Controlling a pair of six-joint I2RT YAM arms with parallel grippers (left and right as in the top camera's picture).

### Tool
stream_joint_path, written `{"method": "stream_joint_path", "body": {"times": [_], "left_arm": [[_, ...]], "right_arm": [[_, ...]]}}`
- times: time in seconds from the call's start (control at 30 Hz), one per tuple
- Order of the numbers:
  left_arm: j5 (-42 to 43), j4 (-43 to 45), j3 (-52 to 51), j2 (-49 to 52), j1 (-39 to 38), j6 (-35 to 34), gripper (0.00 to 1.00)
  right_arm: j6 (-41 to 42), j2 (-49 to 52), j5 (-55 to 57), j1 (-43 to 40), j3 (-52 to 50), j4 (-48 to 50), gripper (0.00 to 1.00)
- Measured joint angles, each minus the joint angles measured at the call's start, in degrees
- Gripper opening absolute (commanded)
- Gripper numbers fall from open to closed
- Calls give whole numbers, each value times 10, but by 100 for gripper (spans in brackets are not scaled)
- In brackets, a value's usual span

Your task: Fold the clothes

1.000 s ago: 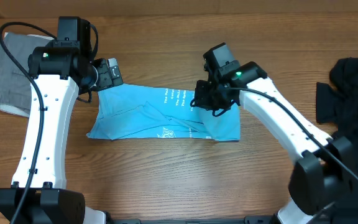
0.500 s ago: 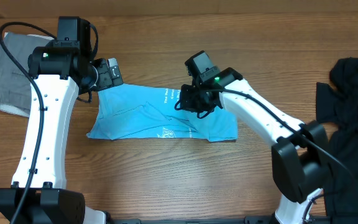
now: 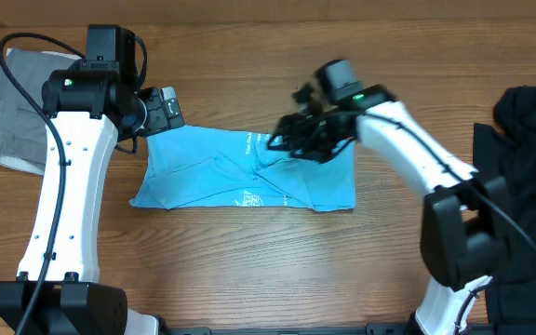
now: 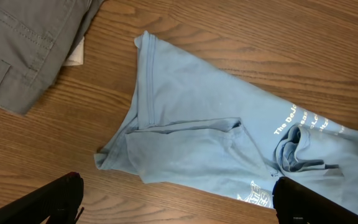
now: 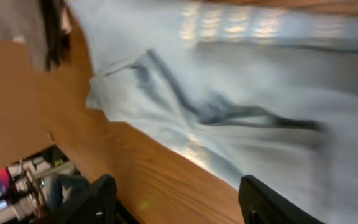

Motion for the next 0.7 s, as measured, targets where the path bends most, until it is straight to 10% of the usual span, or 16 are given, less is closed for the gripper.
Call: {"method": "stream_joint_path", "body": {"times": [0.07, 0.17, 0.7], "left_arm": [[0, 0, 0, 0, 0, 0, 100], [0, 0, 0, 0, 0, 0, 100], [0, 0, 0, 0, 0, 0, 100]], "right_arm": [[-7, -8, 23, -25, 0, -30, 26], [-9, -14, 78, -35, -1, -45, 6], [27, -7, 160, 9, -159, 158, 4]]}}
